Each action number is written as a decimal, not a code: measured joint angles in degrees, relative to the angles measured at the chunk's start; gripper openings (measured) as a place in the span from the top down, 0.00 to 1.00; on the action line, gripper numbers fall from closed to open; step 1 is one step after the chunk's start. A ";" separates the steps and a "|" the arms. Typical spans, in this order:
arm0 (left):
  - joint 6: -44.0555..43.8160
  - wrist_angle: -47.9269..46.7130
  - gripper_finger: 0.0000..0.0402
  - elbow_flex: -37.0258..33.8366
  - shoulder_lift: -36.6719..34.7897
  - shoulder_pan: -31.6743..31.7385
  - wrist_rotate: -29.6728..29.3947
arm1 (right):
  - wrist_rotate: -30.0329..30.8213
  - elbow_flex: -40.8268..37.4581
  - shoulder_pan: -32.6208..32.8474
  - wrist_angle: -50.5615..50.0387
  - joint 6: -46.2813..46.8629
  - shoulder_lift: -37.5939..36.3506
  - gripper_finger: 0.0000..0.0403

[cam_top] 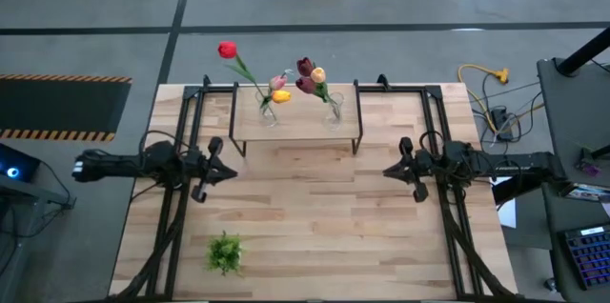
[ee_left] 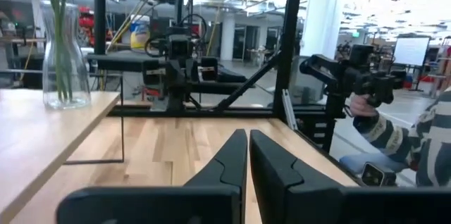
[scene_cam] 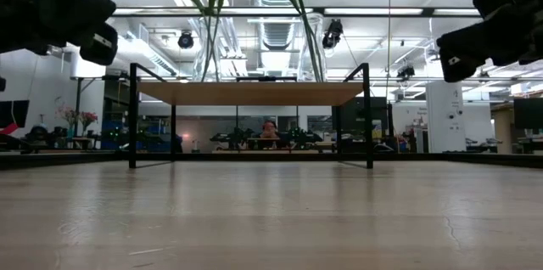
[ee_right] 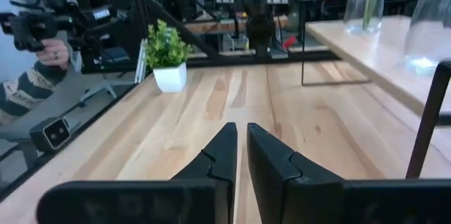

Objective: Pick and place flowers into a vace then onto a shelf
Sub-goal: Return to Home Position

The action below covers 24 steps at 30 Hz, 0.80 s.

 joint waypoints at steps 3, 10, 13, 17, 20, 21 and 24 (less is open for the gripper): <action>0.57 -0.85 1.00 -0.02 -2.03 0.00 0.04 | -0.01 0.02 -0.01 0.65 0.02 0.00 0.93; 0.42 -2.88 1.00 0.11 -2.01 0.00 0.31 | -0.35 0.02 -0.02 -0.82 1.41 0.11 0.93; -0.86 -2.82 1.00 0.11 -1.02 0.00 0.31 | -0.48 0.02 -0.02 -1.54 4.37 0.42 0.93; -3.66 -2.88 1.00 -0.02 0.45 0.00 -0.01 | -0.43 0.02 -0.02 -1.54 5.01 0.98 0.93; -4.13 -2.89 1.00 0.02 1.59 0.00 -0.09 | -0.43 0.02 -0.02 -1.55 4.64 1.30 0.93; -4.12 -2.88 1.00 0.02 1.77 0.00 -0.13 | -0.40 0.02 -0.02 -1.54 5.13 1.35 0.93; -3.35 -2.79 1.00 0.04 2.08 0.00 -0.15 | -0.41 0.02 -0.02 -1.40 4.57 1.30 0.93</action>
